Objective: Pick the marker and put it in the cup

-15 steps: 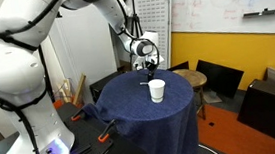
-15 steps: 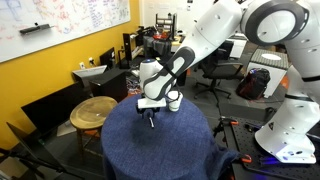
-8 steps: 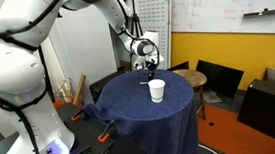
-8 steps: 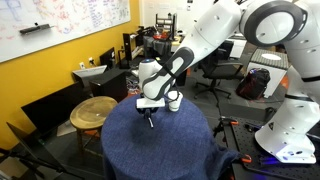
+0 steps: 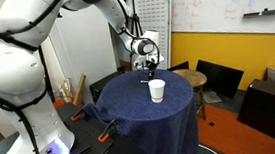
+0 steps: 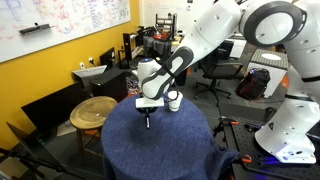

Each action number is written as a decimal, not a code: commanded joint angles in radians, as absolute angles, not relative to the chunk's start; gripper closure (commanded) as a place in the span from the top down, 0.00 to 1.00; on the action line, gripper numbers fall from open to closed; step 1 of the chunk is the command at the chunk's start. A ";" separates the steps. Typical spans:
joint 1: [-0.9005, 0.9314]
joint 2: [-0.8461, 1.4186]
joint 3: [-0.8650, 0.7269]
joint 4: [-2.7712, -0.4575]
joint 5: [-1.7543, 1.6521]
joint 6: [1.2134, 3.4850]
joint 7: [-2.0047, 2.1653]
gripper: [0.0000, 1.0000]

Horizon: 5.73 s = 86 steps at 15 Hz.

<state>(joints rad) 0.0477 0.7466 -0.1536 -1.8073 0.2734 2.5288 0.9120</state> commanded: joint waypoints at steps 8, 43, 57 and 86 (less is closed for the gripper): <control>0.135 0.611 -0.220 -1.910 0.152 2.614 1.028 0.03; -0.006 -0.090 -0.140 -2.488 -1.064 2.312 2.170 0.03; -0.049 0.021 -0.105 -2.441 -1.188 2.260 2.291 0.03; -0.003 0.261 -0.030 -2.279 -1.200 2.112 2.267 0.51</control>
<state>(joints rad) -0.0138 0.2735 -0.0379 -2.2815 -1.2213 2.1561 2.2654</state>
